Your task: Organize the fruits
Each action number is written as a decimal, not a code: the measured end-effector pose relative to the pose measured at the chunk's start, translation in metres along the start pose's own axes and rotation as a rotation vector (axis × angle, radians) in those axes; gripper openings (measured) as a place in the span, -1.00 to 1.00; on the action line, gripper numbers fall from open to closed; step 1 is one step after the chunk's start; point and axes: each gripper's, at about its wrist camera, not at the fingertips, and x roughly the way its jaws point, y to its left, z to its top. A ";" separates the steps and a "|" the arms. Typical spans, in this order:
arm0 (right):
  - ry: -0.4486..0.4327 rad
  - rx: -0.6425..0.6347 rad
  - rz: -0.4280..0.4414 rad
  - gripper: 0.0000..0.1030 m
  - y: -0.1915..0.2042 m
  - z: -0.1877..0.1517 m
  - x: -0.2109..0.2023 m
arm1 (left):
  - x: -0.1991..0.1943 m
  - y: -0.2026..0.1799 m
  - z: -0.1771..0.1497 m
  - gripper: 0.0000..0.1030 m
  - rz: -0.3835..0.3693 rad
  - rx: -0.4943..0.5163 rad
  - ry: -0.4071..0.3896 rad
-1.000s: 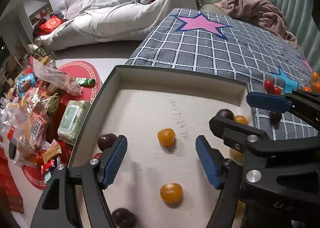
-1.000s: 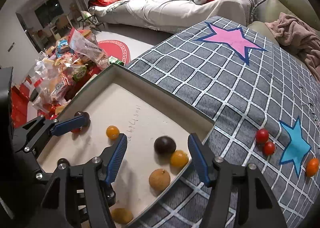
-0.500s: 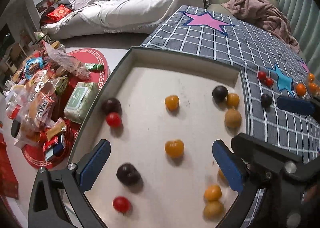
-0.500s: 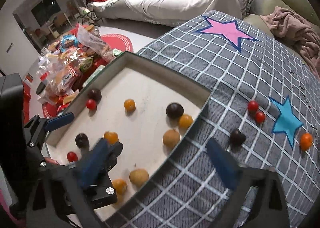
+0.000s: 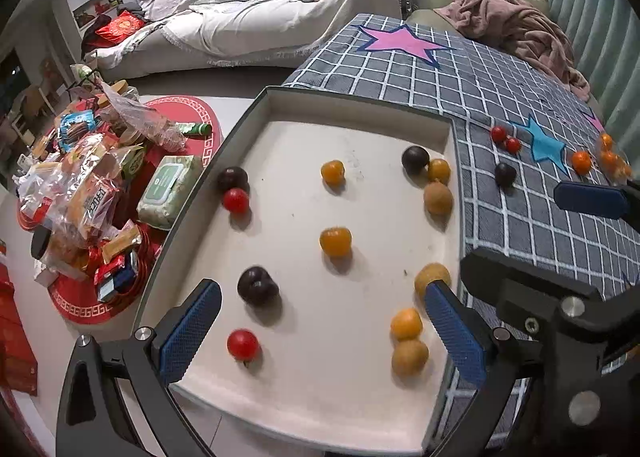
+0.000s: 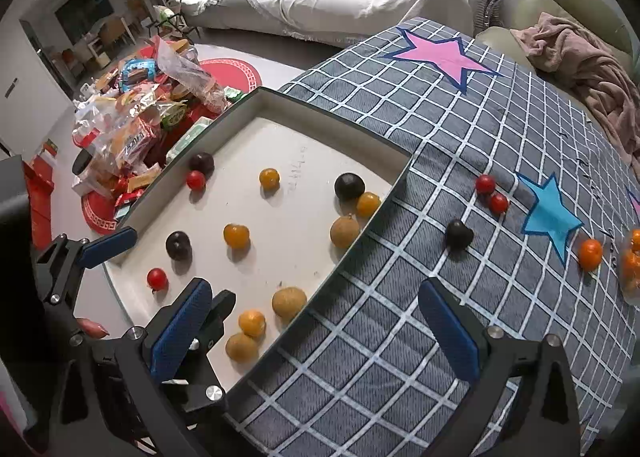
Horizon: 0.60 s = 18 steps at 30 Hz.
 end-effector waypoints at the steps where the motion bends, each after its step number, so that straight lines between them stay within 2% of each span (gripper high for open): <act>1: 0.004 0.000 -0.002 1.00 0.001 -0.002 -0.002 | -0.002 -0.001 -0.002 0.98 0.001 0.002 0.005; 18: 0.055 -0.027 -0.030 1.00 0.018 -0.027 -0.012 | -0.022 -0.004 -0.034 0.98 0.009 0.013 0.053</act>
